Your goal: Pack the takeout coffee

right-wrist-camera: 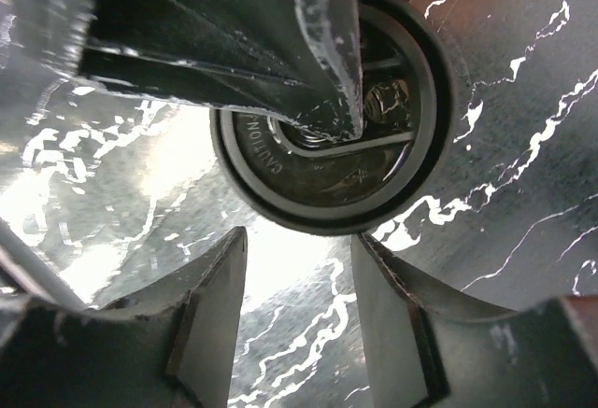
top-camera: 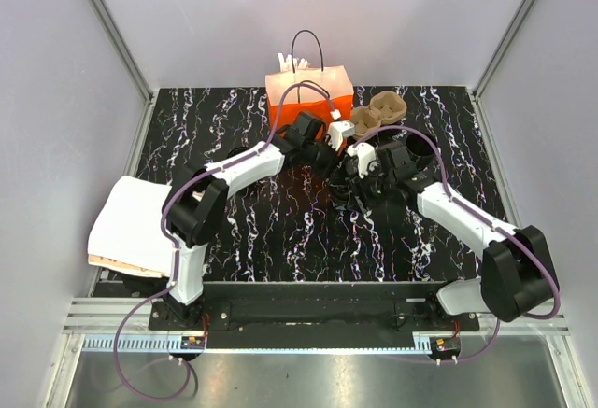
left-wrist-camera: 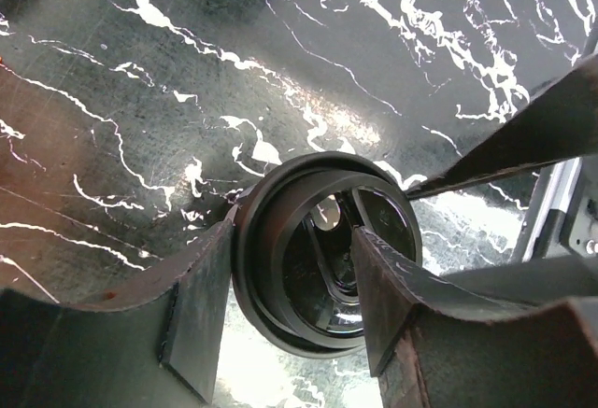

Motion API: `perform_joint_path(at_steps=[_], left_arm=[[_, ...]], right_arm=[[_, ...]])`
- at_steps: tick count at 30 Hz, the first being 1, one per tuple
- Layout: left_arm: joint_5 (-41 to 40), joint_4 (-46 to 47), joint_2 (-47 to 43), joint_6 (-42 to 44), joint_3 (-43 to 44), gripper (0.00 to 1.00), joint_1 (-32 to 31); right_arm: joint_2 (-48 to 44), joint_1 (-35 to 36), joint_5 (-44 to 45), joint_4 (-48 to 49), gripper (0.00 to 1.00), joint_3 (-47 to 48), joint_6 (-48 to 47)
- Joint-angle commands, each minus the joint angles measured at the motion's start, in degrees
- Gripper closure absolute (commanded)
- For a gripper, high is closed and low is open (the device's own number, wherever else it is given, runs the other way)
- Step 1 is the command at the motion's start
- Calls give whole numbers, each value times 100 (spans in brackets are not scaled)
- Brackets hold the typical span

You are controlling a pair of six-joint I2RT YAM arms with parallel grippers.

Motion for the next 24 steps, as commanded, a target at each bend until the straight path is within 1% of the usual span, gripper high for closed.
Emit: perform_joint_path(at_steps=[1, 5, 12, 24], left_arm=[[-186, -329, 357, -48, -295, 45, -59], [-264, -302, 348, -110, -312, 45, -24], [-300, -250, 348, -241, -365, 45, 73], [-484, 5, 164, -505, -637, 45, 73]], right_arm=[[-282, -180, -533, -140, 44, 366, 453], [-327, -557, -797, -192, 42, 357, 665], [-195, -1111, -1237, -228, 44, 322, 955], [385, -1270, -1702, -193, 47, 401, 1491]])
